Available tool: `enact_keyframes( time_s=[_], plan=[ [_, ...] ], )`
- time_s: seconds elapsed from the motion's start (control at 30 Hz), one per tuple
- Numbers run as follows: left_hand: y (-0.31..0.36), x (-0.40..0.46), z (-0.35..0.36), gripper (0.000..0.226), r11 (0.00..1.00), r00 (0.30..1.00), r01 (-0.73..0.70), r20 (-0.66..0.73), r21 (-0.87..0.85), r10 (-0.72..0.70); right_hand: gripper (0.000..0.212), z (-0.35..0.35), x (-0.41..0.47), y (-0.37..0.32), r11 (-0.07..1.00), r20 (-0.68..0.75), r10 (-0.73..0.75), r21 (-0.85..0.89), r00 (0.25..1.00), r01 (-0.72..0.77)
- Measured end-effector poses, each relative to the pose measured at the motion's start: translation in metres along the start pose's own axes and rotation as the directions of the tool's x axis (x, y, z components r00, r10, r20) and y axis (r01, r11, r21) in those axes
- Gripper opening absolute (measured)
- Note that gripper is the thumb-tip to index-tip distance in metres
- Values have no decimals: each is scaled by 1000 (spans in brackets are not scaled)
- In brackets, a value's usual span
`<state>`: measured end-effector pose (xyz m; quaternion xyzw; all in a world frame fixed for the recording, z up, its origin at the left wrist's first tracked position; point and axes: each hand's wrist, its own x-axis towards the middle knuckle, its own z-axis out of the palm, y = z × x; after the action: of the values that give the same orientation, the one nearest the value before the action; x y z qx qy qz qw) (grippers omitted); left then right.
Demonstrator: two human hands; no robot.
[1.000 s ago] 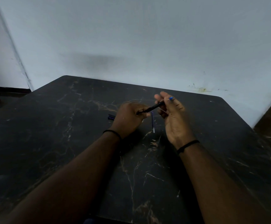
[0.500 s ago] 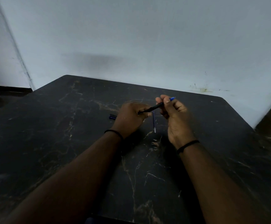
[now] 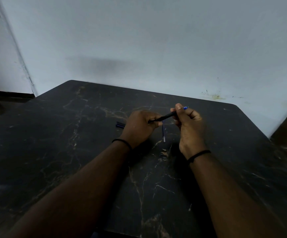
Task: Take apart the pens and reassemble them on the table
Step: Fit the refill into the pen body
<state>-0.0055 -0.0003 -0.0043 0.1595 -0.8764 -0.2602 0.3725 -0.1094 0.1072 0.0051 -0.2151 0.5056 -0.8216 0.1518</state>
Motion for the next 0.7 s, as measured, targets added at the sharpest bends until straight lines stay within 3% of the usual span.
enact_keyframes(
  time_s=[0.07,0.13,0.27,0.4,0.47,0.7],
  plan=[
    [2,0,1,11,1000,1000,6,8,-4,-6,17,-1,2,0,1000,3,-7,-25,1000,7],
    [2,0,-1,15,999,1000,24,-4,-25,-24,8,-2,2,-1,999,82,30,-33,996,-28],
    [0,-1,-3,16,998,999,45,-9,-43,-45,22,-2,3,-1,998,191,47,-41,981,-40],
    [0,-1,-1,15,999,1000,28,-12,-27,-29,5,2,-4,0,999,37,12,-45,999,-10],
    [2,0,1,14,999,999,32,-2,-21,-32,17,2,-2,2,1000,-15,-10,-24,1000,10],
    [3,-2,-4,16,998,999,51,8,-27,-51,20,0,2,3,998,159,29,-68,987,-19]
  ],
)
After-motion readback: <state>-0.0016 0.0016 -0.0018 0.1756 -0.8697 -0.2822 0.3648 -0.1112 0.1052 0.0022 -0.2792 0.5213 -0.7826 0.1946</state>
